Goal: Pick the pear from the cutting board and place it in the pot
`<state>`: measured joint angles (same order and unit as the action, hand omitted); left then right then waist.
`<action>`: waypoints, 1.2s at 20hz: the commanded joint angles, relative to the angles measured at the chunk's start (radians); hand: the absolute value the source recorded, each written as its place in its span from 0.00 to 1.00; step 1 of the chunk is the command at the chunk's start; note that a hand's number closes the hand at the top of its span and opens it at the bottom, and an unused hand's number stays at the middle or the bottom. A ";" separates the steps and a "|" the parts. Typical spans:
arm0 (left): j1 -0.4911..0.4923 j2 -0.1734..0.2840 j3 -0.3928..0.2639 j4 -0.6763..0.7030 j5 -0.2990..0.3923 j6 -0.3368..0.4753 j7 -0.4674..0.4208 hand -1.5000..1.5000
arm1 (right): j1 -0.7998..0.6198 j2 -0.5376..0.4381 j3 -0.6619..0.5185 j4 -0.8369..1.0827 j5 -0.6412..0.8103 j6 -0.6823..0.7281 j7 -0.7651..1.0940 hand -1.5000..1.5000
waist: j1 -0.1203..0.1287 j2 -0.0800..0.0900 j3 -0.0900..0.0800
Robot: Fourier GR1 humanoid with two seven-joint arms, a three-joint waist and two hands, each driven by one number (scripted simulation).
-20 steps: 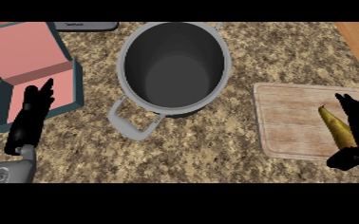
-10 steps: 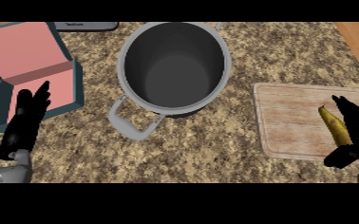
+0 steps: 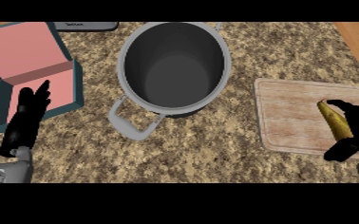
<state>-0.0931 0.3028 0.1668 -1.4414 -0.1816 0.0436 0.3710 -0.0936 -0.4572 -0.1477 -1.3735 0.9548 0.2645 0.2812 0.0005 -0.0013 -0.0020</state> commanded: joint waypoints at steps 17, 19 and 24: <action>-0.022 -0.016 0.027 0.012 -0.037 -0.005 0.005 0.50 | 0.190 0.155 0.109 -0.274 0.178 -0.146 0.026 1.00 | -0.014 -0.002 0.001; -0.001 -0.049 0.009 -0.009 -0.047 0.016 0.022 0.50 | 0.218 0.180 0.131 -0.415 0.132 0.000 0.097 1.00 | -0.016 -0.004 0.001; 0.055 -0.042 0.020 -0.029 -0.031 -0.009 -0.020 0.50 | 0.366 0.258 0.260 -0.748 0.263 0.046 0.285 1.00 | -0.014 -0.004 0.000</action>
<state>-0.0703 0.2803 0.1982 -1.4716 -0.2005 0.0266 0.3774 0.1875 -0.2582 0.0275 -1.9031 1.1469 0.2613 0.4432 -0.0126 -0.0051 -0.0015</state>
